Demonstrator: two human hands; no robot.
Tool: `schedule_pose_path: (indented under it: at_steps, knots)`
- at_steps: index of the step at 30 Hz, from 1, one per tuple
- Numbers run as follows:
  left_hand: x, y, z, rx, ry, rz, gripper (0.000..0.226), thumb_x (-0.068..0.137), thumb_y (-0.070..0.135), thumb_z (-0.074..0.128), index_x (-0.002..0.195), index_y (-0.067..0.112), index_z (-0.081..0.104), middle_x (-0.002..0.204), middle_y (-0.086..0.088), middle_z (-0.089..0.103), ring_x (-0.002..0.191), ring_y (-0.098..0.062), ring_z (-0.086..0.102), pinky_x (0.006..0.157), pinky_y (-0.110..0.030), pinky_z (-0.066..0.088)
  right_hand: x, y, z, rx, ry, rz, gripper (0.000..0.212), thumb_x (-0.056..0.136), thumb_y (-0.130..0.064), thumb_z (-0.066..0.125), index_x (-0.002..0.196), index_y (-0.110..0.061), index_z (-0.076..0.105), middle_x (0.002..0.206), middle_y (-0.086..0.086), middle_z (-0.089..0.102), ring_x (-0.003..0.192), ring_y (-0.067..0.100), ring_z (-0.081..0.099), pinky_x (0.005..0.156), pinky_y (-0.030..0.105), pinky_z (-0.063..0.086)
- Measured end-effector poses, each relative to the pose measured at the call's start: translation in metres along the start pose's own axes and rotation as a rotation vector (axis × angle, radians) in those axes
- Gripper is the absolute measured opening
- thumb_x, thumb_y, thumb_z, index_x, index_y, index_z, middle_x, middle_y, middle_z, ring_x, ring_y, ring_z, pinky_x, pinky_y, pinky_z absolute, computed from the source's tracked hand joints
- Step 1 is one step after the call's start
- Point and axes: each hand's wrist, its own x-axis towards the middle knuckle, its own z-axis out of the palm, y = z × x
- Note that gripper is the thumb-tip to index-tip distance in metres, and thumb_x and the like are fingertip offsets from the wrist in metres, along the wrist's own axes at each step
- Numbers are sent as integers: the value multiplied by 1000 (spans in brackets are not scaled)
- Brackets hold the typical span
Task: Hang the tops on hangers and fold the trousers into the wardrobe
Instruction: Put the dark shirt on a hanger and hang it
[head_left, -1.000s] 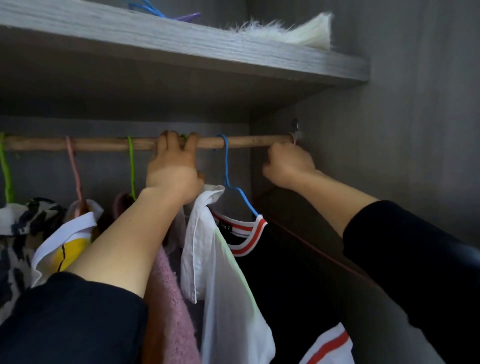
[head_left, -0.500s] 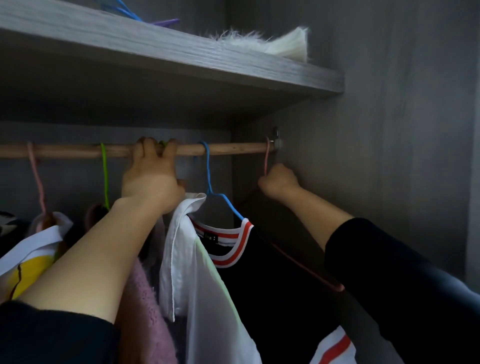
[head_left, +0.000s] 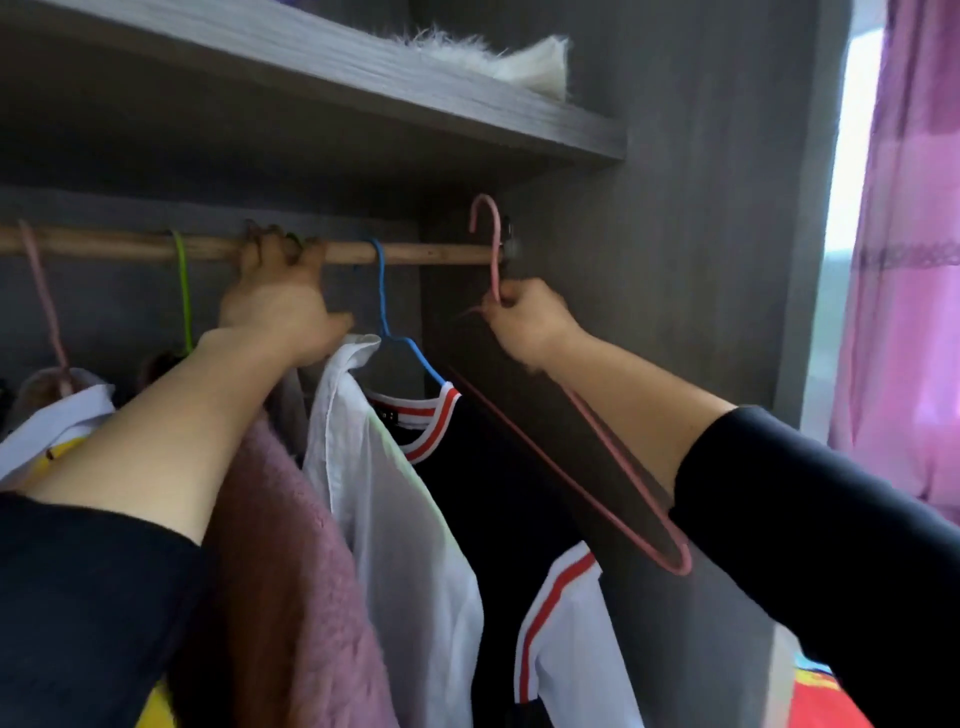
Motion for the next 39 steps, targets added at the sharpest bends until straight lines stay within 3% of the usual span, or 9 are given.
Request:
schedule_pose_path:
  at_steps: [4, 7, 10, 13, 18, 23, 30, 33, 39]
  knots:
    - [-28, 15, -8, -160, 2, 43, 71, 84, 40, 61, 145, 20, 29, 150, -25, 20, 141, -42, 11, 113, -51, 19, -68, -5, -27, 39, 4, 64, 17, 98, -23, 46, 105, -20, 61, 69, 0, 56, 37, 7, 54, 34, 16, 40]
    - [-64, 40, -12, -350, 51, 158, 59, 86, 37, 57, 139, 21, 37, 146, -21, 27, 138, -37, 18, 107, -54, 28, -127, -10, -45, 20, 2, 116, 14, 97, -18, 48, 98, -18, 62, 73, -1, 58, 47, 7, 60, 40, 19, 46]
    - [-102, 72, -11, -562, 61, 284, 52, 87, 30, 56, 136, 16, 44, 145, -18, 33, 140, -35, 18, 114, -46, 22, -192, -10, -61, 21, 84, 161, 14, 97, -15, 52, 89, -19, 64, 76, 0, 61, 55, 10, 64, 46, 22, 52]
    - [-151, 103, -5, -727, 55, 355, 46, 87, 20, 55, 131, 8, 50, 135, -20, 46, 132, -36, 33, 111, -41, 25, -263, -11, -76, 51, 153, 247, 11, 94, -10, 57, 89, -16, 66, 79, 2, 63, 59, 15, 64, 44, 22, 50]
    - [-260, 151, -17, -938, -199, 411, 40, 89, 16, 48, 127, 8, 53, 128, -21, 51, 122, -37, 41, 101, -41, 34, -395, -29, -125, 160, 344, 518, 13, 91, 0, 58, 99, -2, 67, 73, 11, 61, 48, 16, 58, 39, 18, 43]
    - [-370, 193, -31, -980, -427, 581, 36, 89, 16, 49, 124, 7, 55, 125, -23, 53, 120, -38, 43, 101, -40, 31, -522, -49, -153, 72, 503, 755, 22, 84, 10, 53, 102, 12, 65, 68, 14, 60, 42, 10, 55, 37, 15, 39]
    - [-536, 255, -94, -1026, -802, 853, 33, 91, 17, 48, 122, 7, 55, 125, -22, 53, 119, -36, 45, 99, -40, 35, -697, -85, -199, -151, 593, 1013, 14, 85, -3, 61, 93, 2, 70, 72, 10, 66, 51, 12, 58, 41, 19, 41]
    - [-610, 277, -144, -1054, -865, 972, 40, 92, 24, 48, 129, 10, 51, 131, -17, 50, 125, -31, 42, 103, -42, 36, -771, -103, -219, -206, 663, 1094, 7, 86, -9, 62, 86, -9, 69, 70, 7, 66, 51, 11, 58, 43, 20, 40]
    - [-754, 308, -268, -1113, -1002, 1122, 40, 92, 23, 47, 131, 15, 47, 129, -13, 49, 124, -30, 40, 99, -42, 38, -931, -155, -261, -272, 837, 1188, 10, 88, -12, 61, 78, -14, 64, 67, 4, 62, 46, 10, 55, 36, 18, 37]
